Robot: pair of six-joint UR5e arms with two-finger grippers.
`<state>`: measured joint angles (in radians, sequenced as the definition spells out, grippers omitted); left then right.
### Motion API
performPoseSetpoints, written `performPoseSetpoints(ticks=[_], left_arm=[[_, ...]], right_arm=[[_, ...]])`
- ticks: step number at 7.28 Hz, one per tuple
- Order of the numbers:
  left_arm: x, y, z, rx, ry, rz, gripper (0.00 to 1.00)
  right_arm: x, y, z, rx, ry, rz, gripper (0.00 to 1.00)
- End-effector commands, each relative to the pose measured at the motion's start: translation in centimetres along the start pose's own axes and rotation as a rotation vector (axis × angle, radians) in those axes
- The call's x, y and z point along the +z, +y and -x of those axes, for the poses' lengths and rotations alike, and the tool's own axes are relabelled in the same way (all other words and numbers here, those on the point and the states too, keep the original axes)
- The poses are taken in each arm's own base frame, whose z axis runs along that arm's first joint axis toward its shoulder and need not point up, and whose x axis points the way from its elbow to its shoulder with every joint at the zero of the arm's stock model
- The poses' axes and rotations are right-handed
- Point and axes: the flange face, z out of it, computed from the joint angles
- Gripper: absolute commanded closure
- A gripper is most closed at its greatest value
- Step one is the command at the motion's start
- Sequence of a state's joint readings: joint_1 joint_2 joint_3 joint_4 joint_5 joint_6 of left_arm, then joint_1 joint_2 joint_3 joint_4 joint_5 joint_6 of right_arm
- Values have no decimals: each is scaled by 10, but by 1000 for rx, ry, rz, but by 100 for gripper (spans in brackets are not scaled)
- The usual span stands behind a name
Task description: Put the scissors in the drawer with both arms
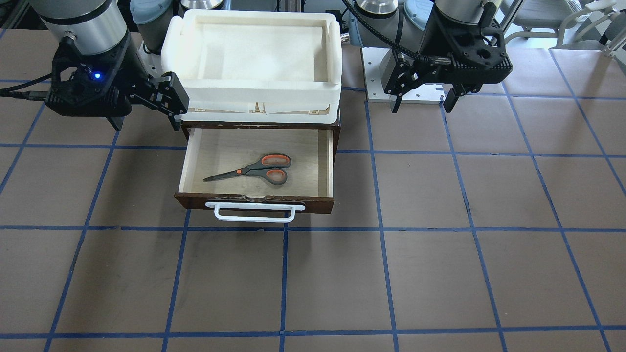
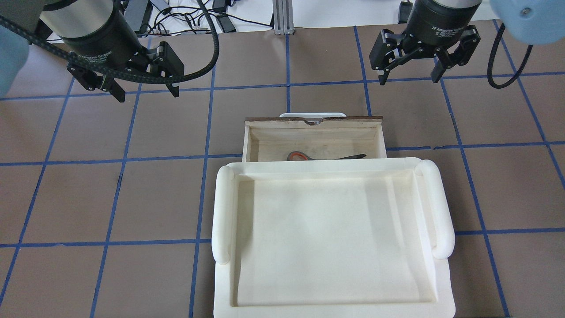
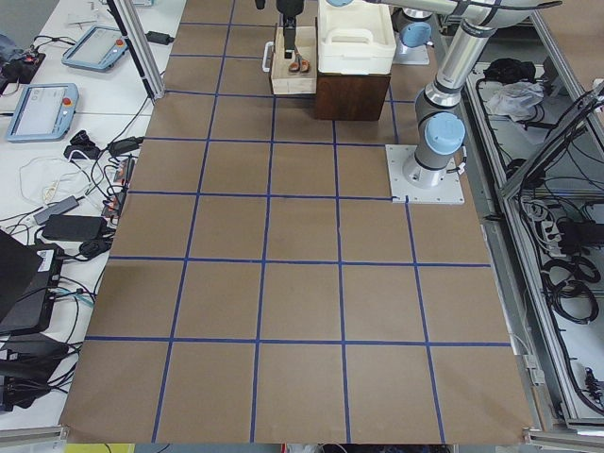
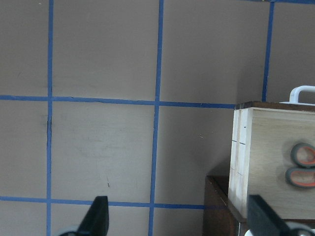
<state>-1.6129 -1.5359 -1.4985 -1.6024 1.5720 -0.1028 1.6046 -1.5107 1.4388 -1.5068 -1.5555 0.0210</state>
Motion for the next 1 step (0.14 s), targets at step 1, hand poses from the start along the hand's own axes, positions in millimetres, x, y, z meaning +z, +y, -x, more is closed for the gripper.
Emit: performPoseSetpoints(ticks=[1], left_arm=[[-1,0,1,-2,0,-1,0]], right_arm=[[1,0,0,-1,0,2,0]])
